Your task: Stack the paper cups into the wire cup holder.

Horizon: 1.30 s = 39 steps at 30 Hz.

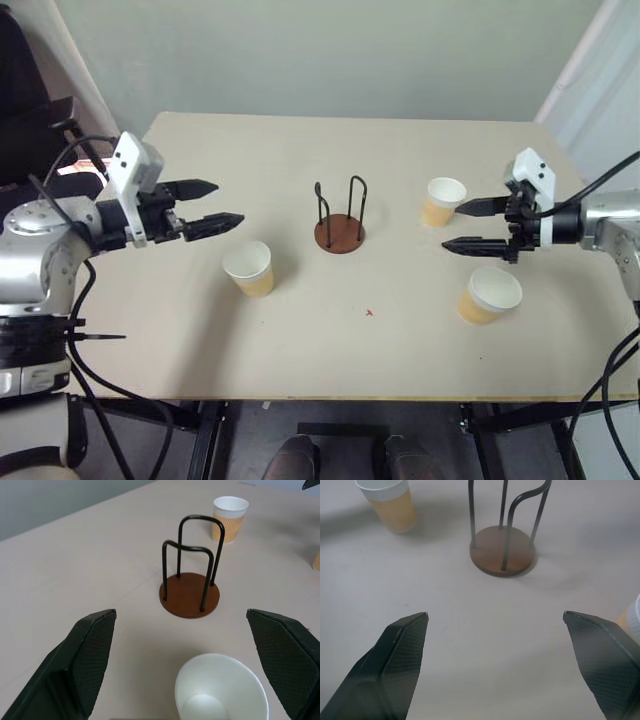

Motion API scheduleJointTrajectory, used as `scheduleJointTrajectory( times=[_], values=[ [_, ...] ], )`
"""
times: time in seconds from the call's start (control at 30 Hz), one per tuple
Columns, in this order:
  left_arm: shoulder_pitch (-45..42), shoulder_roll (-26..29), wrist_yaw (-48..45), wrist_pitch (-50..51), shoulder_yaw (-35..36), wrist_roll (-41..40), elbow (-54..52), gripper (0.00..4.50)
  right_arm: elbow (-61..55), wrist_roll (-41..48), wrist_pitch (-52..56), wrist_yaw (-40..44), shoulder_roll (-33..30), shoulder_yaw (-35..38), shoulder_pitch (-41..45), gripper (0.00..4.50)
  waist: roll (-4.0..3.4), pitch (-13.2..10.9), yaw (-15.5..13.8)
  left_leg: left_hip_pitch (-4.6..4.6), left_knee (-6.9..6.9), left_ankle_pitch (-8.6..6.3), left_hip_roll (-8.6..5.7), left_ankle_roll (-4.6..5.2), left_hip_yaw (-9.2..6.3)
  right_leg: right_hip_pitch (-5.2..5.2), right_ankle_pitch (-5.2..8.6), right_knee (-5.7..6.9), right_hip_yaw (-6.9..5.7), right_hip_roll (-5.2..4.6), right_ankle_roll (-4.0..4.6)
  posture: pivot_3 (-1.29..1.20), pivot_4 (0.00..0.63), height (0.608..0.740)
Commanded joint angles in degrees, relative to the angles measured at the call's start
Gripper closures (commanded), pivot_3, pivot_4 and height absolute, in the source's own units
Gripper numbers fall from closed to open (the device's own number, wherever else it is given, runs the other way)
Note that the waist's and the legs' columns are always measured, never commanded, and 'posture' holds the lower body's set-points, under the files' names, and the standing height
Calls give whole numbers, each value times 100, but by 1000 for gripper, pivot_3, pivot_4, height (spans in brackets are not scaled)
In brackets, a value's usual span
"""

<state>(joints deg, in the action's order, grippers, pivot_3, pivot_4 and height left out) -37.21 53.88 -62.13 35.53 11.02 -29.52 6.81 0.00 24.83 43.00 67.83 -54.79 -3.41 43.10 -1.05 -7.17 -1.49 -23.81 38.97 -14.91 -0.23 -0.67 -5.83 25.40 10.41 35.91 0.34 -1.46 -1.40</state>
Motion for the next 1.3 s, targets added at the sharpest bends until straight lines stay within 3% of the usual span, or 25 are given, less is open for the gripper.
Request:
scheduleJointTrajectory(
  times=[0.03, 0.5, 0.97, 1.3],
  values=[
    [-335, 53, -45, -73, 59, -14, 29, 0, -255, 152, 148, -32, -116, 306, 88, 9, 0, 0, -2, 0, 0, 0, 0, 0, 0, 0, 0, 0, 0, 0, 0, 0, 150, 740],
    [-1144, -670, -524, -176, -987, 279, 520, 0, -1121, 912, 1482, -863, -95, 1025, -104, 9, 2, -1, -17, 1, 1, 5, 0, -8, 2, 1, -3, 3, 3, 0, 2, 0, 150, 740],
    [-1573, -1805, 1094, 384, -1191, 845, 671, 0, -1617, 1306, 1833, -1386, -238, 1563, -470, 9, 5, -2, -45, -4, 10, 7, 1, -11, 5, 0, -9, 0, 4, 2, -10, 0, 150, 740],
    [-2175, -2039, 670, 712, -1934, 1197, 1156, 0, -1623, 1376, 1795, -1477, -324, 1587, -502, 9, 5, -2, -66, -1, 10, 8, 1, -12, 10, -1, -12, 0, 11, 4, -15, 0, 150, 740]
  ],
)
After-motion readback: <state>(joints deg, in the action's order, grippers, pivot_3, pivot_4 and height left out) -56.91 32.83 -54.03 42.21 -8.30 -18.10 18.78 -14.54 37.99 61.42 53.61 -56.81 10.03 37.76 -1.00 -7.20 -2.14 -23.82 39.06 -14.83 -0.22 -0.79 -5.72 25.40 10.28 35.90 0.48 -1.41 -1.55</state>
